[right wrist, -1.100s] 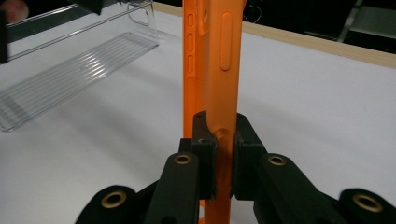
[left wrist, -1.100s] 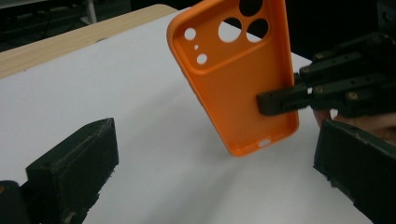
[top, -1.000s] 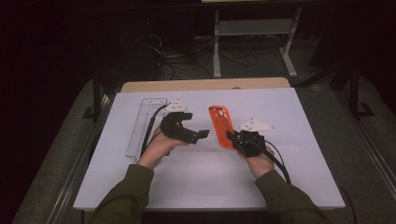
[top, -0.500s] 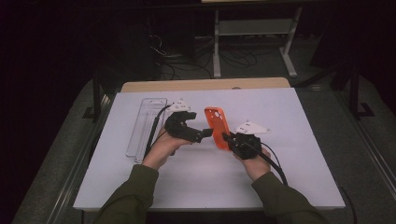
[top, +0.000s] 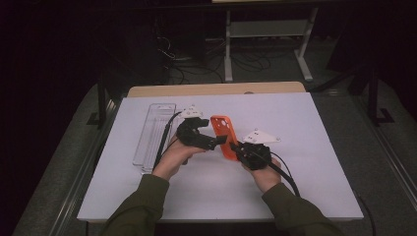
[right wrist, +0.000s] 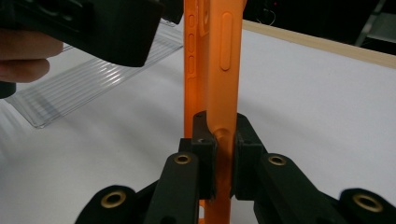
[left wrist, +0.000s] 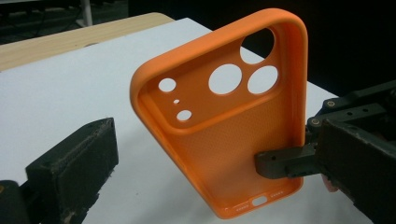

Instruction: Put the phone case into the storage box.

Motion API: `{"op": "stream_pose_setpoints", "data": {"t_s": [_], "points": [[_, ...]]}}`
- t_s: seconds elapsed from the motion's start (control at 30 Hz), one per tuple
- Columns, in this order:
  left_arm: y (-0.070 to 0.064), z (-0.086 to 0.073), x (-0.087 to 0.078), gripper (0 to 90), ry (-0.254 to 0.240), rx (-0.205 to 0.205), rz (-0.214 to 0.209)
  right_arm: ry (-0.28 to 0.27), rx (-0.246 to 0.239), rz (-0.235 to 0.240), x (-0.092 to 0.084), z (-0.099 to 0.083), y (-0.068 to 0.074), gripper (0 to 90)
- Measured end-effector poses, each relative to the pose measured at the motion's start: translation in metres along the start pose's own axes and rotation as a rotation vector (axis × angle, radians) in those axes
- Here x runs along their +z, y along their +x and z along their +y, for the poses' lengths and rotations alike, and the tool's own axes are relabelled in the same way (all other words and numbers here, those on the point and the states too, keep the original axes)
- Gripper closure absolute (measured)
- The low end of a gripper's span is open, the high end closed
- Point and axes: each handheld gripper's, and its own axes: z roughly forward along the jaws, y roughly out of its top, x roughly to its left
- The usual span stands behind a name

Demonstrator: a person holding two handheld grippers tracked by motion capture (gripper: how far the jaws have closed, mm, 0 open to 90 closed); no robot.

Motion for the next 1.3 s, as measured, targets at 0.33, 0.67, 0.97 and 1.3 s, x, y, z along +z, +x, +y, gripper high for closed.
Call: {"op": "stream_pose_setpoints", "data": {"t_s": [0.33, 0.67, 0.97, 1.3], "points": [[-0.003, -0.001, 0.006, 0.0, -0.009, -0.017, -0.010, -0.008, -0.021, 0.001, 0.002, -0.001, 0.003, 80.9], [-0.006, -0.002, 0.011, 0.0, -0.017, -0.035, -0.008, -0.001, -0.021, 0.003, 0.002, -0.002, 0.007, 80.9], [-0.008, -0.003, 0.017, 0.0, -0.028, -0.052, -0.002, -0.007, -0.028, 0.007, 0.003, -0.003, 0.012, 80.9], [-0.009, -0.004, 0.018, 0.0, -0.045, -0.061, -0.004, -0.001, -0.049, -0.004, 0.004, -0.004, 0.012, 80.9]]}}
